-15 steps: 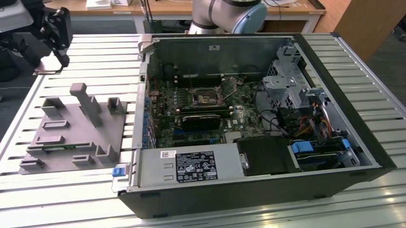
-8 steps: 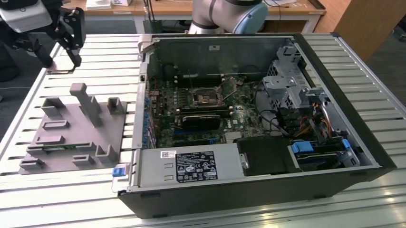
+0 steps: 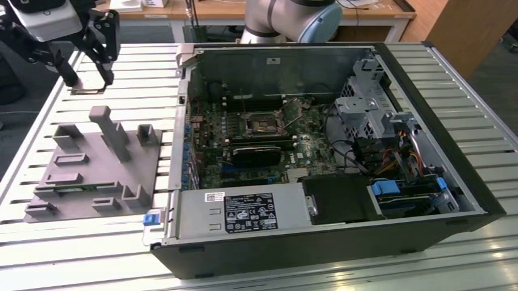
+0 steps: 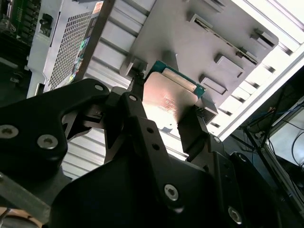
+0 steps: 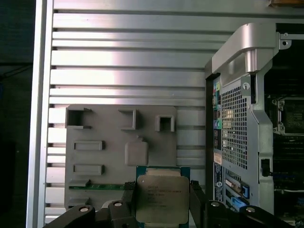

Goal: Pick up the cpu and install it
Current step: 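Pick up the cpu and move it towards the insertion slot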

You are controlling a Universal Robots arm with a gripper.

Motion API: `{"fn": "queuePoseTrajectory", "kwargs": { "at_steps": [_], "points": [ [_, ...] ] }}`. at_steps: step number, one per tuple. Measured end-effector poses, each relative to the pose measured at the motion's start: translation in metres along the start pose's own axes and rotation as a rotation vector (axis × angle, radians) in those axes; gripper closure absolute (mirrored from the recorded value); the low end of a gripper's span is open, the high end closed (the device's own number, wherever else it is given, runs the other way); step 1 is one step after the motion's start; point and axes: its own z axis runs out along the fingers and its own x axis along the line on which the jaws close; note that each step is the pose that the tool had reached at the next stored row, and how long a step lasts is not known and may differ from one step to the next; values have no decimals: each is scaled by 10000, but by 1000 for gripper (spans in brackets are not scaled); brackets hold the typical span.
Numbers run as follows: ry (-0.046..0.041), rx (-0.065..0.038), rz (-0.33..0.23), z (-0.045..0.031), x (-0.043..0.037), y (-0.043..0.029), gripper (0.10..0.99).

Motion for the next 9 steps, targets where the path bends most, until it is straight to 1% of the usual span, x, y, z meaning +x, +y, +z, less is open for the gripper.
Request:
{"fn": "queuePoseTrajectory", "kwargs": {
  "at_steps": [9],
  "points": [
    [0,0,-1,5,-125,0,549]
  ]
}}
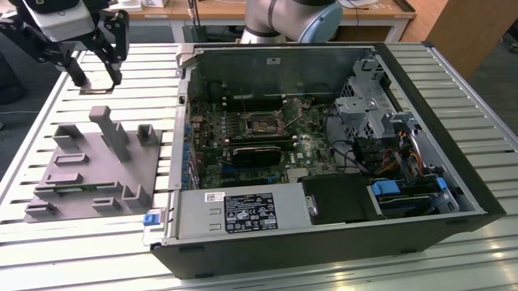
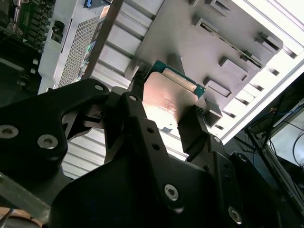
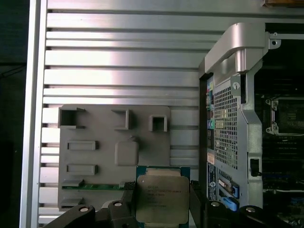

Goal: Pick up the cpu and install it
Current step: 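Pick up the cpu and move it towards the insertion slot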

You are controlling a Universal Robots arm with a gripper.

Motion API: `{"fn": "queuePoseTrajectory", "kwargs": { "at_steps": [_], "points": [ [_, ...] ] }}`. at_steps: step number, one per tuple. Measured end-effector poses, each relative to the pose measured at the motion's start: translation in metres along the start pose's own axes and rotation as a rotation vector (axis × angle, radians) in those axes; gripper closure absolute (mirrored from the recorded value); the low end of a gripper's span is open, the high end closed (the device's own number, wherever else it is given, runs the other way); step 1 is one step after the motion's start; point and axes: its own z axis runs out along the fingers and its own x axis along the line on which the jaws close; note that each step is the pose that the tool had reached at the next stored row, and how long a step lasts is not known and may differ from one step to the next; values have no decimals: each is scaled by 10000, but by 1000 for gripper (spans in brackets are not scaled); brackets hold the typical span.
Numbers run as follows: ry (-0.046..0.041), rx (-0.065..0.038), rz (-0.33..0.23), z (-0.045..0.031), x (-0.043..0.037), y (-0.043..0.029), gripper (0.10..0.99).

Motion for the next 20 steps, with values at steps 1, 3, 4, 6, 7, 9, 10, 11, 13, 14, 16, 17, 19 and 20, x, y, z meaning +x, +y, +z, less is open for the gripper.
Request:
{"fn": "queuePoseTrajectory", "kwargs": {
  "at_steps": [1,3,4,6,7,9,10,11,13,14,16,17,19,20],
  "points": [
    [0,0,0,0,-12,0,549],
    [-1,-1,0,2,-38,0,549],
    [-1,0,1,2,-50,0,549],
    [-1,0,0,3,-73,0,549],
    [0,0,0,3,-83,0,549],
    [0,0,1,4,-104,0,549],
    [0,0,0,4,-116,0,549],
    [0,1,1,4,-129,0,549],
    [0,0,1,6,-147,0,549],
    [-1,0,1,6,-157,0,549],
    [0,0,0,6,-178,0,549],
    [0,0,0,7,-189,0,549],
    [0,0,1,8,-209,0,549],
    [0,0,1,8,-218,0,549]
  ]
}}
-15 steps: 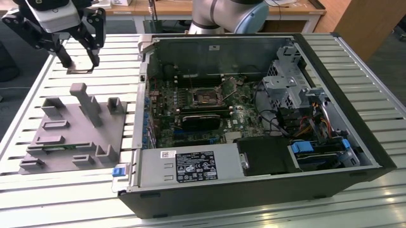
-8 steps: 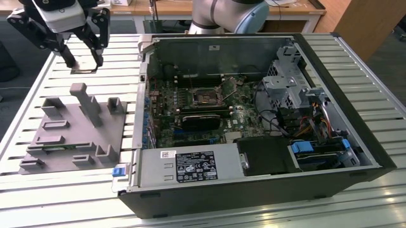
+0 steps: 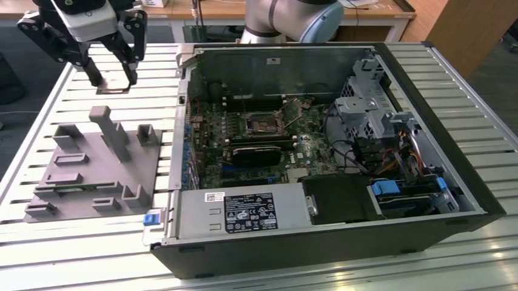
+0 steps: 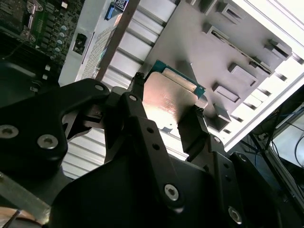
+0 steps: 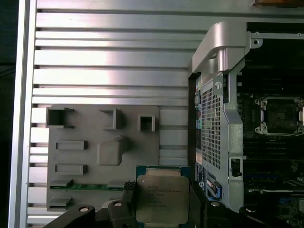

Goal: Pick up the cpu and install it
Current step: 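Pick up the cpu and move it towards the insertion slot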

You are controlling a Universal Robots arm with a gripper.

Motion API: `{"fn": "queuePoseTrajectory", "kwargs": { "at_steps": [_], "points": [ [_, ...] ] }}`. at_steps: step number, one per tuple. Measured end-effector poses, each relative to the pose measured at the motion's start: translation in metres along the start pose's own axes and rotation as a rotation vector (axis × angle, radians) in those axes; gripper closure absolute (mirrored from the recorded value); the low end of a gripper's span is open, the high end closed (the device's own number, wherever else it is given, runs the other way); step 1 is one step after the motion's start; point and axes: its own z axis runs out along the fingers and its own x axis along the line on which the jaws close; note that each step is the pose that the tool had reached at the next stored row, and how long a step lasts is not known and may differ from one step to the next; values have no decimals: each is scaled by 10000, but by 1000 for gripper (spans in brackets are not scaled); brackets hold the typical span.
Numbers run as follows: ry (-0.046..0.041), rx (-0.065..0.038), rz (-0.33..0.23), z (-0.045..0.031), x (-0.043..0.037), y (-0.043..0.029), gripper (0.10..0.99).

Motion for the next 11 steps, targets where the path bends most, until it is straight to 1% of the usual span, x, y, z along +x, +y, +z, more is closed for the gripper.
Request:
{"fn": "queuePoseTrajectory", "kwargs": {
  "at_steps": [11],
  "points": [
    [0,0,0,3,-99,0,549]
  ]
}}
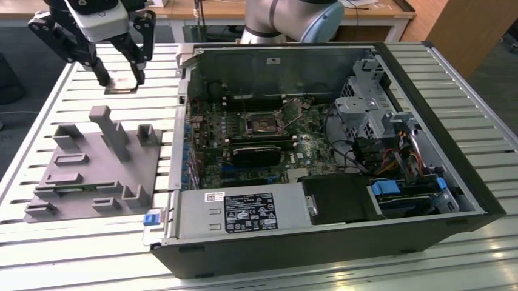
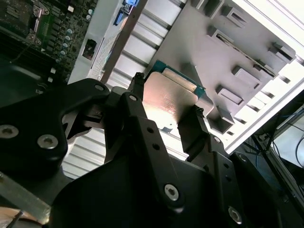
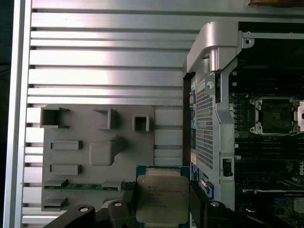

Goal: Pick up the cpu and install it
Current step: 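Pick up the cpu and move it towards the insertion slot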

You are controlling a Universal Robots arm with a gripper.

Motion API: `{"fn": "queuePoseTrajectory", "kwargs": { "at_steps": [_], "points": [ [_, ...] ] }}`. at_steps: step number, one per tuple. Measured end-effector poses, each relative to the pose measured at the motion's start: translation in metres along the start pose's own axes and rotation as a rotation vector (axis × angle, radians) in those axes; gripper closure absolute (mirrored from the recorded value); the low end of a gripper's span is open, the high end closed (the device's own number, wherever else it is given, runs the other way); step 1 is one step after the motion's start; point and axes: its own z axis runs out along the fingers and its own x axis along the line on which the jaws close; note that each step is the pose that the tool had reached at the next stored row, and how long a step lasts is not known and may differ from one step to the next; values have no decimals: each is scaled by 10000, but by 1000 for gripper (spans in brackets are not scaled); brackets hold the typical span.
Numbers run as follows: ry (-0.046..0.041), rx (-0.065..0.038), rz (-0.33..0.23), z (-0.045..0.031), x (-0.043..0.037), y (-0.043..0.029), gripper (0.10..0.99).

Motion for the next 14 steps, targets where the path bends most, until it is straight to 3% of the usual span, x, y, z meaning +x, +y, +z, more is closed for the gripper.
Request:
{"fn": "queuePoseTrajectory", "kwargs": {
  "at_steps": [14],
  "points": [
    [0,0,0,4,-131,0,549]
  ]
}}
